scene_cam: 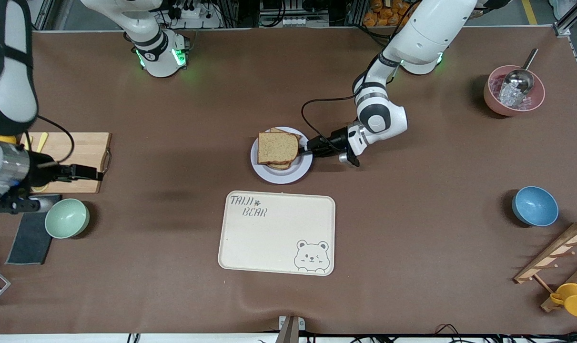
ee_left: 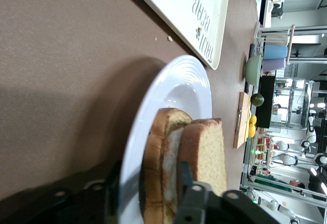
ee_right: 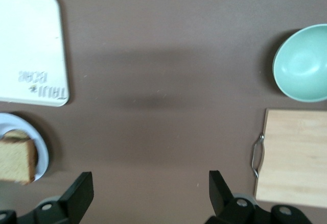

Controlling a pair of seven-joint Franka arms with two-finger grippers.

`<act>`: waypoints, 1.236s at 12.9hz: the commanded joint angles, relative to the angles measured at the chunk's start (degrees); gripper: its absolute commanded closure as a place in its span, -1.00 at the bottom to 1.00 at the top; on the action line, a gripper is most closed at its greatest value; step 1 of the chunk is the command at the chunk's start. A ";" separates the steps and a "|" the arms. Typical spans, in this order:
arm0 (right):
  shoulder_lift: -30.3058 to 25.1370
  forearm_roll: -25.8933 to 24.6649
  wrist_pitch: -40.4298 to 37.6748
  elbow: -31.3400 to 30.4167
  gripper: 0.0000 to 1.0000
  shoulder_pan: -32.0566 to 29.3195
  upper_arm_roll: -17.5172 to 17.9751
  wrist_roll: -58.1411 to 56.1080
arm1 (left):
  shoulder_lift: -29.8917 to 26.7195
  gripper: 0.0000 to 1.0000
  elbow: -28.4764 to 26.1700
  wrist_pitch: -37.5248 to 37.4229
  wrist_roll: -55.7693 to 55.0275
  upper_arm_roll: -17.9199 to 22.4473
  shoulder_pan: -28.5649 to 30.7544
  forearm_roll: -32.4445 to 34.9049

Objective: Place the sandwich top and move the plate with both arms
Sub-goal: 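Withdraw the right gripper while the left gripper grips the plate rim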

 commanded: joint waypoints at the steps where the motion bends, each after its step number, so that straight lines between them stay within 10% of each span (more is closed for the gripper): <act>1: -8.27 -4.02 -3.02 -1.90 -1.00 -0.76 3.93 6.24 | 0.17 0.72 0.61 1.01 1.40 0.02 -0.63 -3.54; 5: -14.96 -10.02 -5.22 -3.93 -1.00 -2.33 8.34 9.14 | 0.17 1.00 0.70 1.01 1.40 0.02 -2.04 -7.32; 16: -15.68 -9.93 -2.76 -3.66 -1.00 -4.18 8.87 9.15 | -2.02 1.00 0.08 0.92 1.40 -0.07 -0.98 -13.12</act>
